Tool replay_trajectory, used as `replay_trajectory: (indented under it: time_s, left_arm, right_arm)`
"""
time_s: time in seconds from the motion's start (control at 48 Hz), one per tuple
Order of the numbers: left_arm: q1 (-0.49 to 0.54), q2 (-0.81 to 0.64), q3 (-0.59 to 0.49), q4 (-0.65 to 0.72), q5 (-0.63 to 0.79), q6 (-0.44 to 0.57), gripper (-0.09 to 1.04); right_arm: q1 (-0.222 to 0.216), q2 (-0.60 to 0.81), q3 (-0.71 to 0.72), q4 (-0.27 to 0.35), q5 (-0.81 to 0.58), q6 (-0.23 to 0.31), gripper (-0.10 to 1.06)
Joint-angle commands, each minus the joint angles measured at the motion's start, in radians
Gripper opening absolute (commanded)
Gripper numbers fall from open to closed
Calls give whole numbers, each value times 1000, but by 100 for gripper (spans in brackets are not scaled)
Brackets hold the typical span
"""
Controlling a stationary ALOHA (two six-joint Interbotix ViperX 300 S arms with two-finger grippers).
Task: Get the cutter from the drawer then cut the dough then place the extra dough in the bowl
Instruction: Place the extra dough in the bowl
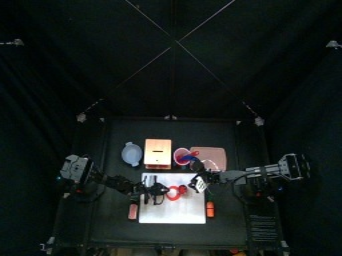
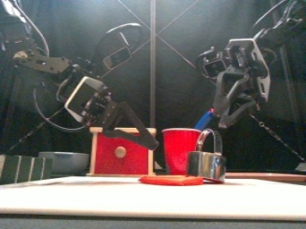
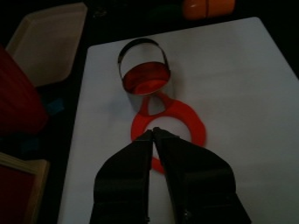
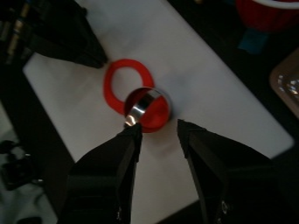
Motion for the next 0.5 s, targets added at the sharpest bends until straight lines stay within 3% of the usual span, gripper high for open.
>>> replay_trajectory:
  time_s: [0.021, 0.146, 0.333, 0.5]
  left_arm:
    - [5, -2, -25, 2, -5, 2, 56]
    - [5, 6, -23, 2, -3, 0, 56]
    - [5, 11, -21, 2, -3, 2, 56]
    - [8, 12, -18, 0, -5, 2, 56]
  right_arm:
    - [17, -2, -69, -11, 43, 2, 77]
    - [20, 2, -95, 23, 25, 3, 77]
    - [20, 55, -146, 74, 109, 5, 77]
    - [32, 132, -227, 69, 215, 3, 77]
